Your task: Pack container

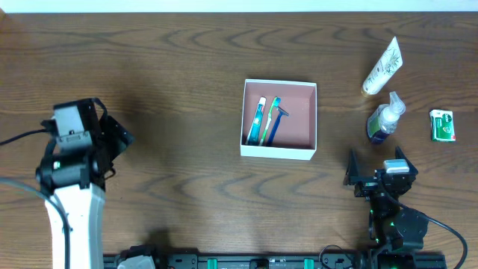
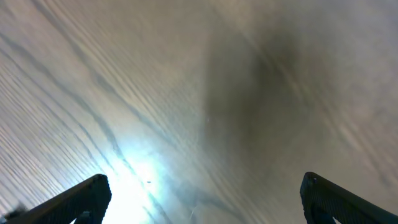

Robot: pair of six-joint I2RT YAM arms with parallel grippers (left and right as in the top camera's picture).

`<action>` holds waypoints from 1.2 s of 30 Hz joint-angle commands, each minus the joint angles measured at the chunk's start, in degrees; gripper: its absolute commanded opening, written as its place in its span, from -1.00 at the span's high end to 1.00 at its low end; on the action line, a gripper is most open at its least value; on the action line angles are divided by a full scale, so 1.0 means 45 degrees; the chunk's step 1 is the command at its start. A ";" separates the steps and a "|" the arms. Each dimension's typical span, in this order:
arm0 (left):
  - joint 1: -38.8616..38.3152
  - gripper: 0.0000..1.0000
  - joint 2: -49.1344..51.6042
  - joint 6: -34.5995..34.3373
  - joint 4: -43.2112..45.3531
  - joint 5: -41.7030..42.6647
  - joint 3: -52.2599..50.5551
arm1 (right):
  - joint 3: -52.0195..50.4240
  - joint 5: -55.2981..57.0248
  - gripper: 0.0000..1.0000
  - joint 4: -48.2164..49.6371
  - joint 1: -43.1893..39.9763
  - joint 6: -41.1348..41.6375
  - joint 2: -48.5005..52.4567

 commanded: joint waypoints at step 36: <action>0.0078 -0.96 0.2293 -0.0199 -0.0248 0.0301 -0.0165 | 2.3921 0.0782 -0.99 -1.4353 0.0000 -0.3468 1.8467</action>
